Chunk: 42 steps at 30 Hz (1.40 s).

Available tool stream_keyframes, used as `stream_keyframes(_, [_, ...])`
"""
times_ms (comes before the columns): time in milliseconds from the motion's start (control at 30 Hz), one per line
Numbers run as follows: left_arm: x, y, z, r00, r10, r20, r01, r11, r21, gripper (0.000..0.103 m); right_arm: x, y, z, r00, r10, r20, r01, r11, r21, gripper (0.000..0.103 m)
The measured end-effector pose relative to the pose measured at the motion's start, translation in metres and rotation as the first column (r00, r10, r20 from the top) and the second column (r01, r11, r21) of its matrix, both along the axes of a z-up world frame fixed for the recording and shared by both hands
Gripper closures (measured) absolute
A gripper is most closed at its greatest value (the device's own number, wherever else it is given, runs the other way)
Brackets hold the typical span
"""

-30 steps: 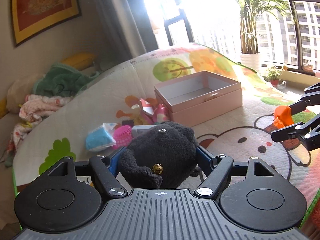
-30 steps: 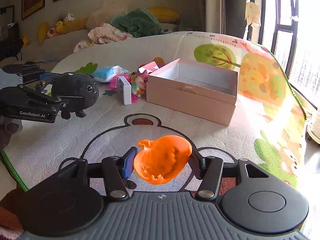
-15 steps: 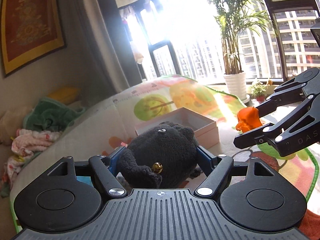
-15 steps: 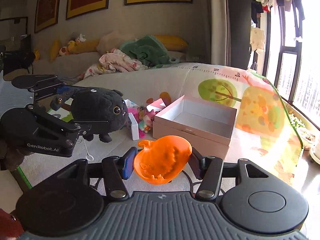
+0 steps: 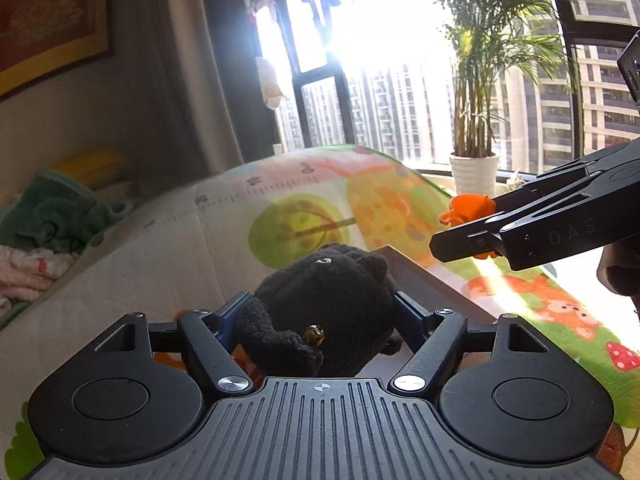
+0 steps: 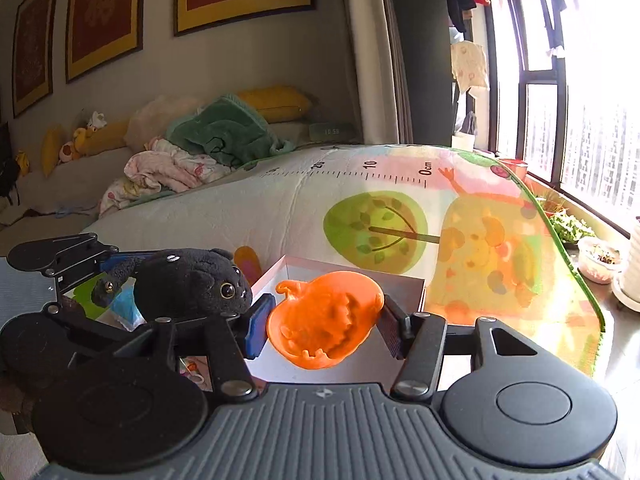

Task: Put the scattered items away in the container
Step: 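Carry both toys over the pink box and open both tools to drop them in, then withdraw both open tools from the pink box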

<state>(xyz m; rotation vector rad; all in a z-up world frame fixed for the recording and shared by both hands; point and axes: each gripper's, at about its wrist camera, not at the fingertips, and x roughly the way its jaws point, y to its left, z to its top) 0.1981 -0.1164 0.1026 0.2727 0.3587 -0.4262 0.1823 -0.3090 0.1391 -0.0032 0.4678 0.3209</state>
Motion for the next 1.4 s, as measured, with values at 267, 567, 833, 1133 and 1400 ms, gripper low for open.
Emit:
stream_keyframes(267, [0.057, -0.008, -0.023, 0.997, -0.045, -0.067, 0.042, 0.998, -0.056, 0.006, 0.084, -0.007, -0.029, 0.992, -0.049, -0.114, 0.053, 0.998, 0.031, 0.021])
stream_keyframes(567, [0.002, 0.049, -0.036, 0.996, 0.06, -0.06, -0.063, 0.997, -0.048, 0.001, 0.066, 0.002, -0.041, 0.993, -0.078, -0.088, 0.08, 0.997, 0.021, 0.0])
stream_keyframes(833, [-0.049, 0.114, -0.068, 0.958, 0.253, -0.138, -0.256, 0.967, -0.006, 0.0, -0.003, 0.072, -0.06, 0.992, 0.111, -0.053, -0.116, 0.988, -0.1, 0.0])
stream_keyframes(1133, [-0.07, 0.157, -0.081, 0.91, 0.355, -0.215, -0.372, 0.927, -0.046, 0.0, -0.041, 0.123, -0.121, 0.946, 0.185, -0.267, -0.201, 0.979, -0.036, 0.0])
stream_keyframes(1400, [-0.077, 0.169, -0.092, 0.894, 0.38, -0.235, -0.411, 0.906, -0.099, 0.0, -0.043, 0.124, -0.13, 0.936, 0.149, -0.32, -0.152, 0.988, 0.015, 0.0])
